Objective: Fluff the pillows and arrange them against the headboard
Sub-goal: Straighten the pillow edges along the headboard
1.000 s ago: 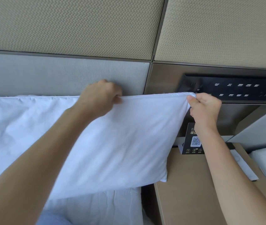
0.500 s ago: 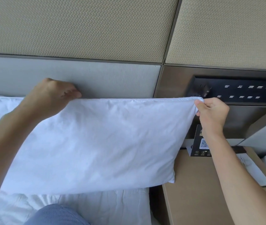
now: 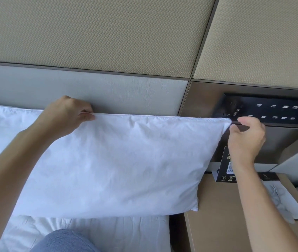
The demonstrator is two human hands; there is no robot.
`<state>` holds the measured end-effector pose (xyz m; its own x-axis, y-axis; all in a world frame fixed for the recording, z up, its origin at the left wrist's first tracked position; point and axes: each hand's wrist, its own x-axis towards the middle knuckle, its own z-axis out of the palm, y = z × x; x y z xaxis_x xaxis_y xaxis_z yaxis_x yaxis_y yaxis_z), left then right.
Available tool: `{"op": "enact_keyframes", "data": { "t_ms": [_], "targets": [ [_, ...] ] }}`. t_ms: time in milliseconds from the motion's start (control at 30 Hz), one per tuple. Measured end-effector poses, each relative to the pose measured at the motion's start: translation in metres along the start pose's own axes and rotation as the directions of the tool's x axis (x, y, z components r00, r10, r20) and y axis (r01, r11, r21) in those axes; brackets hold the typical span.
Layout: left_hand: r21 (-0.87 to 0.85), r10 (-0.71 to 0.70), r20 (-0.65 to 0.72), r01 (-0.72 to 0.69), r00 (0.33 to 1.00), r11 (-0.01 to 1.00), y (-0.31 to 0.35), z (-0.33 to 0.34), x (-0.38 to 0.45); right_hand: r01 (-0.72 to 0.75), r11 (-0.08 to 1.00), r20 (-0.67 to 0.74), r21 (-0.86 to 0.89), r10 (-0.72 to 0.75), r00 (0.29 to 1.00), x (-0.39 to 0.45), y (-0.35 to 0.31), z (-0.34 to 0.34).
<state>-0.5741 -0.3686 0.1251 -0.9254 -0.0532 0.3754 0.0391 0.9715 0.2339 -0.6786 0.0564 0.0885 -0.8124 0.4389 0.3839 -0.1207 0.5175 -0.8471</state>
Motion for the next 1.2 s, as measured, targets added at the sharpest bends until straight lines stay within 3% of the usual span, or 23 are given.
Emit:
{"op": "enact_keyframes", "data": {
  "t_ms": [33,100,200,300,367,600,967,1100,1200],
  "targets": [
    [-0.005,-0.005,0.002,0.005,1.000,1.000,-0.001,0.001,0.000,0.088,0.994,-0.038,-0.068,-0.090,0.995,-0.009,-0.012,0.003],
    [-0.008,-0.008,0.014,0.008,1.000,1.000,0.000,0.002,0.000,0.325,0.945,0.049,-0.028,-0.323,0.945,-0.033,-0.045,0.019],
    [-0.026,-0.005,0.023,0.006,1.000,1.000,0.001,0.002,0.002,0.536,0.826,0.341,0.171,-0.561,0.755,-0.075,-0.088,0.058],
    [-0.042,-0.007,0.016,0.008,1.000,0.999,0.000,0.001,0.000,0.606,0.781,0.566,0.153,-0.572,0.594,-0.119,-0.120,0.096],
    [-0.058,0.008,0.012,-0.007,1.000,0.998,0.000,0.002,-0.001,0.640,0.764,0.668,0.084,-0.520,0.533,-0.141,-0.136,0.113],
    [-0.058,0.057,0.055,-0.054,0.997,0.997,-0.013,0.002,-0.002,0.581,0.813,0.671,-0.033,-0.413,0.616,-0.147,-0.150,0.129],
    [0.056,-0.042,0.018,0.041,0.999,0.998,-0.090,-0.036,-0.026,0.495,0.869,0.614,-0.026,-0.377,0.694,-0.138,-0.148,0.134],
    [0.102,-0.043,0.004,0.042,0.999,0.994,-0.102,-0.049,-0.034,0.455,0.890,0.630,0.010,-0.359,0.688,-0.143,-0.155,0.138],
    [0.102,-0.041,0.007,0.040,0.999,0.994,-0.104,-0.054,-0.038,0.475,0.879,0.681,0.044,-0.374,0.630,-0.156,-0.172,0.149]
  ]
}}
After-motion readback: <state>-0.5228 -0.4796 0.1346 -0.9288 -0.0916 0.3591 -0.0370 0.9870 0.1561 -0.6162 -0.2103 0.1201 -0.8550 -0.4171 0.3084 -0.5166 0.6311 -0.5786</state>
